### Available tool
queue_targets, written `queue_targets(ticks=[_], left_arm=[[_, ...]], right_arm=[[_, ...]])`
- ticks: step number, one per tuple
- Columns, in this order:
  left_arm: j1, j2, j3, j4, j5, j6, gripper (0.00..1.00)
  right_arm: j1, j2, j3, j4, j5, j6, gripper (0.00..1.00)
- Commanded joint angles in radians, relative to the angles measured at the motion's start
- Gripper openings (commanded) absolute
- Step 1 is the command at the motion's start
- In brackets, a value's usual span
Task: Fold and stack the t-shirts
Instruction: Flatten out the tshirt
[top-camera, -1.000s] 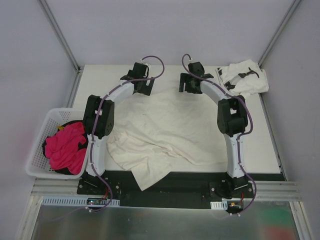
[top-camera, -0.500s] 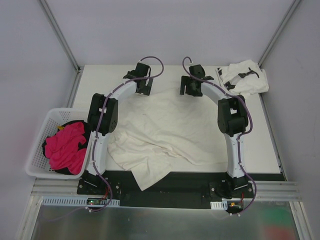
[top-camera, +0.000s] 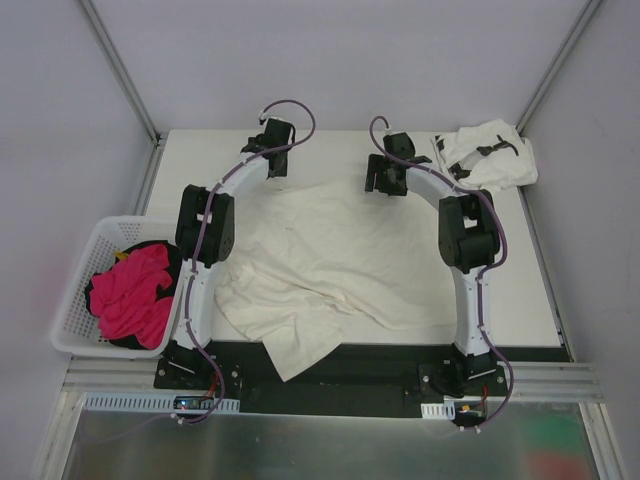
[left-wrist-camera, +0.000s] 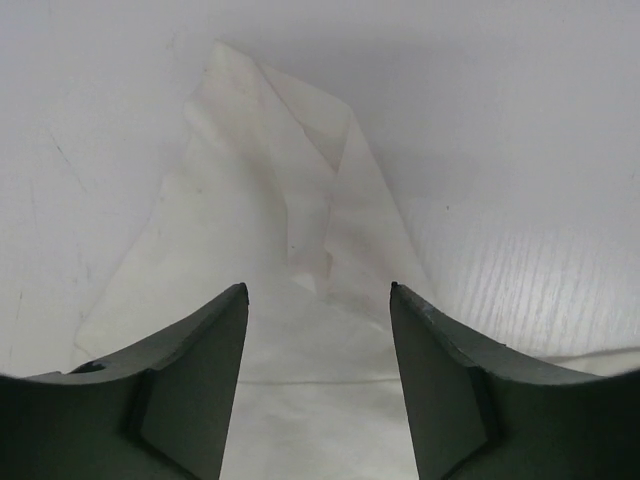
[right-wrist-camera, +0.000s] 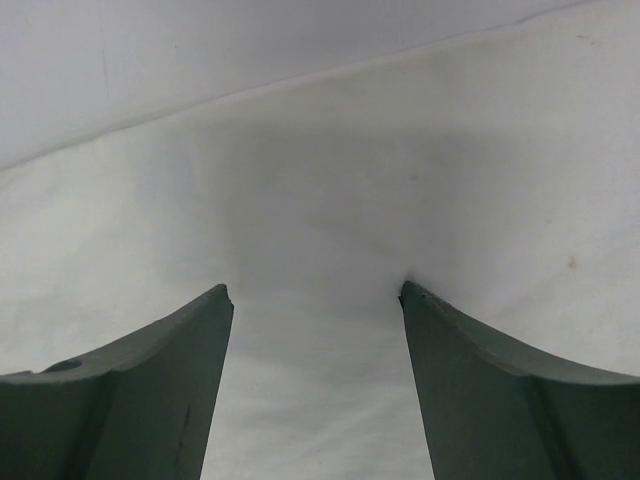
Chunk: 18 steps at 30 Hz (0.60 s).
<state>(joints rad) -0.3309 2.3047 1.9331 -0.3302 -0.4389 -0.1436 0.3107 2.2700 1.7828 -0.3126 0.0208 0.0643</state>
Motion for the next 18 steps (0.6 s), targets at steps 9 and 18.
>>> queue_targets(ticks=[9,18], left_arm=[[0.003,-0.087,-0.092,0.068,-0.003,-0.251,0.55],[-0.046,-0.090,-0.086,0.095,-0.087,-0.310,0.56]], right_arm=[[-0.013,-0.029,-0.014,0.010,-0.073,0.034,0.68],[-0.015,-0.020,-0.022,0.013,-0.091,0.045,0.67]])
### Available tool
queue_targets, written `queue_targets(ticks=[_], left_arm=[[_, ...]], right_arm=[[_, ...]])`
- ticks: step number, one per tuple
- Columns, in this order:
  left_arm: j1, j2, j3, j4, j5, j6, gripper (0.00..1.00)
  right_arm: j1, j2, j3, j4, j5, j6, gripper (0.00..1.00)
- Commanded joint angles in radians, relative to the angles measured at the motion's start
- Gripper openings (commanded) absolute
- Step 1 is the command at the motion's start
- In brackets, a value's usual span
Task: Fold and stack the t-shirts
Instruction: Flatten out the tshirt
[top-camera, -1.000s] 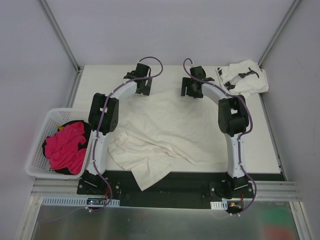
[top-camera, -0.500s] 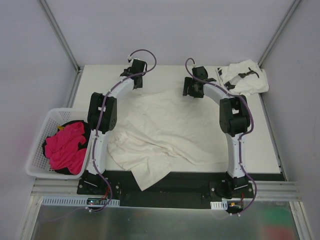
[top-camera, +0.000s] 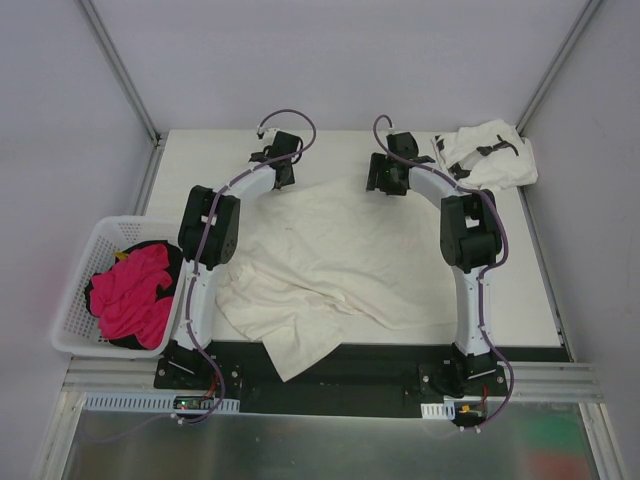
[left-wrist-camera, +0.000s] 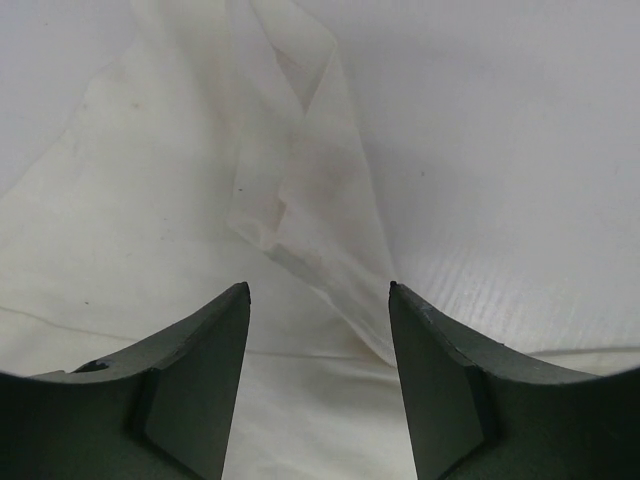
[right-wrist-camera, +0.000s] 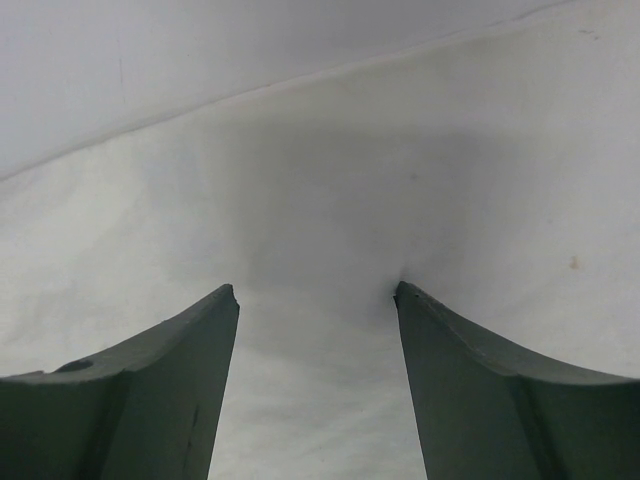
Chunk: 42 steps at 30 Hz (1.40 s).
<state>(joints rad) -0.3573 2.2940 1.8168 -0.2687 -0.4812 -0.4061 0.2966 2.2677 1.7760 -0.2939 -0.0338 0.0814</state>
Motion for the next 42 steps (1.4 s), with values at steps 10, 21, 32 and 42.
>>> queue_targets(ticks=[10,21,32,42], left_arm=[[-0.019,-0.051,0.093,0.034,-0.072,-0.046,0.51],[-0.017,-0.051,0.068,0.034,-0.108,-0.065,0.52],[-0.019,-0.050,0.042,0.036,-0.108,-0.128,0.51],[-0.022,-0.060,0.012,0.036,-0.138,-0.181,0.47]], right_arm=[[-0.013,-0.023,-0.035,-0.004,-0.044,0.023,0.65],[-0.027,-0.025,-0.041,0.002,-0.061,0.027,0.65],[-0.036,-0.034,-0.058,0.009,-0.069,0.034,0.65],[-0.054,-0.048,-0.075,0.015,-0.084,0.041,0.64]])
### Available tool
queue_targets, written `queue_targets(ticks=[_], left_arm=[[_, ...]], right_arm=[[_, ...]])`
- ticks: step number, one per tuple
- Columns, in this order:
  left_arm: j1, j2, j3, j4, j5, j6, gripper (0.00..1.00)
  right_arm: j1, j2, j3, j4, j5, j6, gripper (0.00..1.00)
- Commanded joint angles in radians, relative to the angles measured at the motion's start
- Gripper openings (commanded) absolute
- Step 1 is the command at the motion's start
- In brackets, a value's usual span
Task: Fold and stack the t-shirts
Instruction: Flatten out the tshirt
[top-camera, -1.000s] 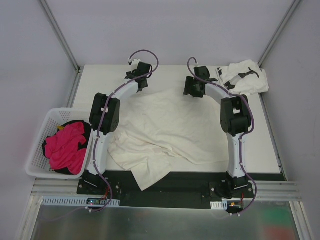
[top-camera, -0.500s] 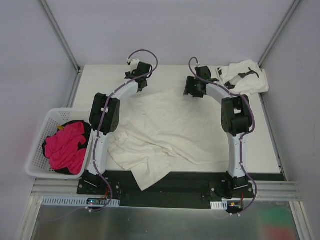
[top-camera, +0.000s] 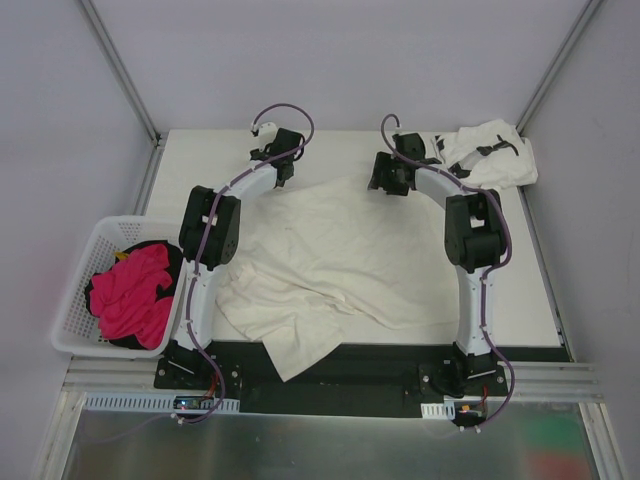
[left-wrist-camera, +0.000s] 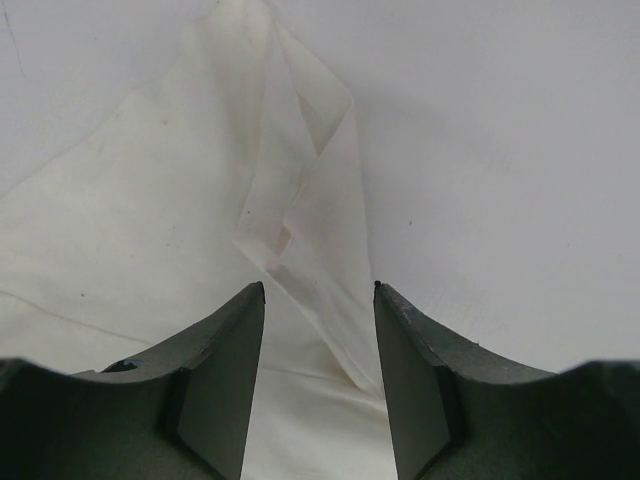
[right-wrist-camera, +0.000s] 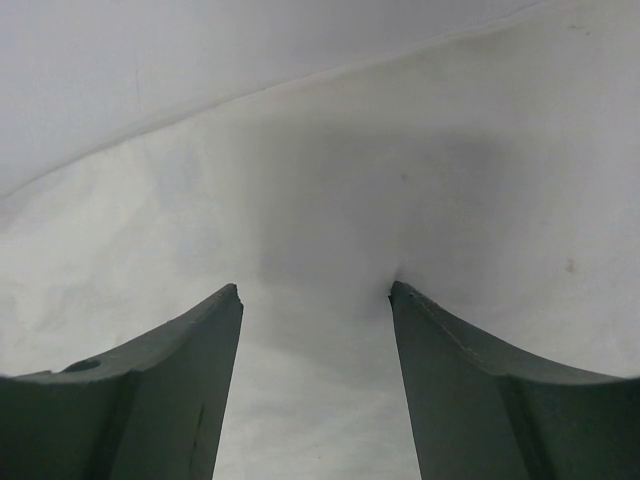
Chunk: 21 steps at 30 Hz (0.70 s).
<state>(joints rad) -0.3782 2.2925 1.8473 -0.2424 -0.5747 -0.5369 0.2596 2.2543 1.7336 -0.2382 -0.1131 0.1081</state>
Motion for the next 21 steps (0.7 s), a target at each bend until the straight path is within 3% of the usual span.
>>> queue_targets(ticks=[1,9,11,12,14,21], left_arm=[[-0.001,-0.059,-0.023,0.009,-0.045,-0.055,0.47],[-0.002,-0.045,-0.028,0.009,-0.063,-0.077,0.47],[-0.002,-0.039,-0.019,0.009,-0.065,-0.078,0.40],[-0.002,-0.035,-0.016,0.009,-0.065,-0.078,0.30],[-0.002,-0.028,-0.005,0.008,-0.062,-0.075,0.26],[-0.001,-0.047,-0.017,0.008,-0.053,-0.081,0.40]], right_arm=[[-0.020,-0.036,-0.037,-0.039,-0.005,0.016,0.64],[-0.034,-0.050,-0.057,-0.030,-0.019,0.024,0.64],[-0.037,-0.056,-0.066,-0.026,-0.026,0.030,0.64],[-0.040,-0.058,-0.069,-0.018,-0.030,0.031,0.64],[-0.045,-0.064,-0.075,-0.018,-0.037,0.033,0.64],[-0.069,-0.113,-0.117,-0.006,-0.045,0.038,0.64]])
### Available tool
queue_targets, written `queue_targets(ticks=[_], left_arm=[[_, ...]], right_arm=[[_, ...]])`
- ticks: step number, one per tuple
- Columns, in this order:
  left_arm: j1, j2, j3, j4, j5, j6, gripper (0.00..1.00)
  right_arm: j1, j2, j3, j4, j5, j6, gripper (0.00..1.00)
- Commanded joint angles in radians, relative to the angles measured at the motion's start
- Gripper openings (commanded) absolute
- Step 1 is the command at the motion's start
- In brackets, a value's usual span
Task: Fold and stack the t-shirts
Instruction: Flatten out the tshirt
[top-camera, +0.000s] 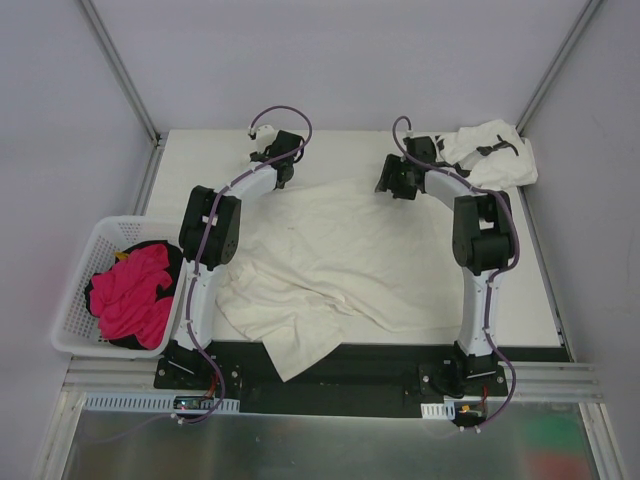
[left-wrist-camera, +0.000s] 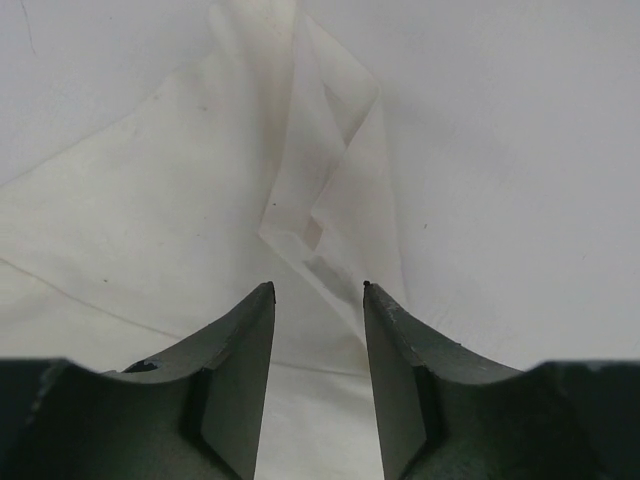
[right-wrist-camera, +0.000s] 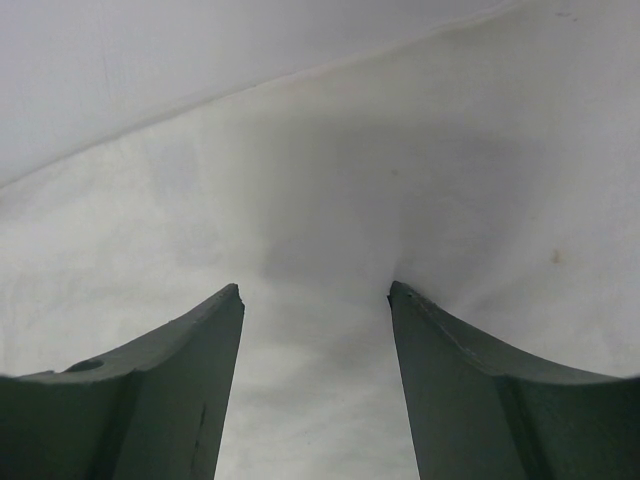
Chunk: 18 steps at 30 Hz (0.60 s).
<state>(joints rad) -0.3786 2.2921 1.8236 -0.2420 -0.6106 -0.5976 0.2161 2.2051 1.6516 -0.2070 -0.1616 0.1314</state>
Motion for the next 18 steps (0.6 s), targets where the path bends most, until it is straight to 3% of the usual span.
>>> queue_targets(ticks=[1,5,8,11,18], left_arm=[[0.000,-0.046,0.006,0.007,-0.018,-0.019,0.43],[0.001,-0.042,0.017,0.007,-0.023,-0.007,0.42],[0.006,-0.033,0.028,0.006,-0.017,-0.004,0.33],[0.009,-0.023,0.037,0.007,-0.006,-0.001,0.31],[0.009,-0.003,0.078,0.007,0.020,0.015,0.36]], right_arm=[[-0.029,-0.070,-0.042,-0.035,0.005,0.016,0.64],[-0.043,-0.090,-0.052,-0.025,-0.010,0.030,0.63],[-0.046,-0.096,-0.058,-0.019,-0.021,0.040,0.63],[-0.050,-0.105,-0.067,-0.002,-0.026,0.050,0.63],[-0.060,-0.102,-0.047,0.008,-0.039,0.053,0.63]])
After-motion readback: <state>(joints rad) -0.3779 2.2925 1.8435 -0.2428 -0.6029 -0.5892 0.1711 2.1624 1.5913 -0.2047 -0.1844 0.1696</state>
